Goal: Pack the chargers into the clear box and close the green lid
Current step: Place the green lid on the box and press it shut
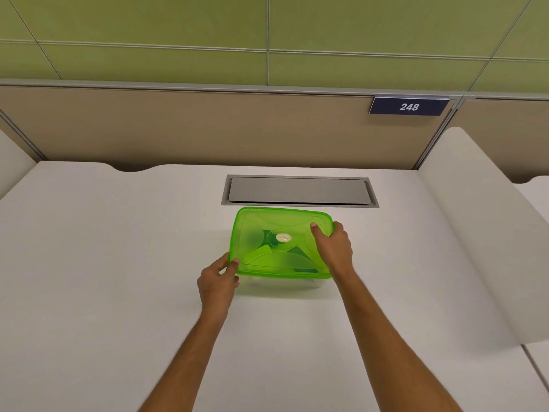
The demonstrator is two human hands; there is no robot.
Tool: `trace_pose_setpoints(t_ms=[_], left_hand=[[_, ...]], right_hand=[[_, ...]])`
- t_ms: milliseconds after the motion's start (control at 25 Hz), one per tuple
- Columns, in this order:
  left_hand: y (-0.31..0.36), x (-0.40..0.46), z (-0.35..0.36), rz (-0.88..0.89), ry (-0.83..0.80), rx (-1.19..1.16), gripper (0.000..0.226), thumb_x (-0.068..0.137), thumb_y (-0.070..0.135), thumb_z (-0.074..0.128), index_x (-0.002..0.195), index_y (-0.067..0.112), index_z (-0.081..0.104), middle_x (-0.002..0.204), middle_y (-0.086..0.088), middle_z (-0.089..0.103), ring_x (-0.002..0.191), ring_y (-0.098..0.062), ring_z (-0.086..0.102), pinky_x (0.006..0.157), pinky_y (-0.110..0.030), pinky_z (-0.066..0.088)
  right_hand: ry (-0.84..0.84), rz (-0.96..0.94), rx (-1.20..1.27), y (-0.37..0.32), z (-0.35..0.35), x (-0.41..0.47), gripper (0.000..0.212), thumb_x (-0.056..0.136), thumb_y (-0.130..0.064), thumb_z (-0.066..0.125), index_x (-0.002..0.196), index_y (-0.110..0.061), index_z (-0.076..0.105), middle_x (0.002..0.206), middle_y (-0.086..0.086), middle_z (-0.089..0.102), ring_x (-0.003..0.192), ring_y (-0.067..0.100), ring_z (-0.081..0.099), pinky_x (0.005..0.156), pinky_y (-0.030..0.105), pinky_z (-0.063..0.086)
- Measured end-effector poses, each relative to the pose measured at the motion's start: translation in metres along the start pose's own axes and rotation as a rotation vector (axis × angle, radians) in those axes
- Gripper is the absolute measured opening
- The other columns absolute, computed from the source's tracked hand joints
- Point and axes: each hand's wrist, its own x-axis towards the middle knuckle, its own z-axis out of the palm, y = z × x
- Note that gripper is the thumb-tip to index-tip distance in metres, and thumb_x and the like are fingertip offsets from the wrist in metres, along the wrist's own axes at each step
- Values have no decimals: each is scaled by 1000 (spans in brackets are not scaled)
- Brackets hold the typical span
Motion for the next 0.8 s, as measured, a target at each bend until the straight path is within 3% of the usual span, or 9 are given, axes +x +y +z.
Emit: trace_pose_setpoints(t_ms=[160, 400, 480, 600, 800], left_hand=[[1, 6, 0, -8, 12, -10, 27, 81, 21, 71, 107, 17, 70, 82, -1, 70, 46, -13, 59, 63, -31, 57], [0, 23, -2, -34, -39, 29, 16, 78, 21, 73, 93, 15, 70, 80, -6, 66, 51, -18, 57, 57, -32, 56], [8, 37, 1, -67, -95, 56, 18, 77, 18, 68, 95, 14, 68, 81, -6, 66, 62, -20, 60, 61, -33, 56], [27, 63, 16, -65, -156, 170, 32, 77, 18, 60, 108, 21, 66, 98, -5, 68, 87, -23, 60, 80, -36, 52], [50, 100, 52, 36, -208, 480, 44, 93, 46, 40, 121, 18, 59, 127, -12, 59, 115, -31, 53, 93, -36, 39]], right_hand=[[18, -24, -73, -6, 0, 4, 72, 88, -53, 53, 142, -8, 39, 138, 16, 50, 124, 36, 49, 97, 42, 41], [133, -105, -363, 3, 8, -4, 65, 92, -56, 43, 140, -12, 37, 126, 19, 50, 111, 40, 53, 80, 43, 47], [138, -114, -378, 5, 10, -4, 66, 92, -58, 39, 142, -15, 34, 124, 18, 48, 105, 41, 57, 75, 41, 47], [130, -102, -392, 5, 10, -3, 67, 92, -61, 38, 142, -17, 33, 124, 18, 47, 100, 42, 60, 69, 39, 45], [141, -109, -414, 6, 10, -3, 68, 92, -62, 37, 142, -16, 32, 123, 18, 46, 96, 42, 61, 68, 39, 47]])
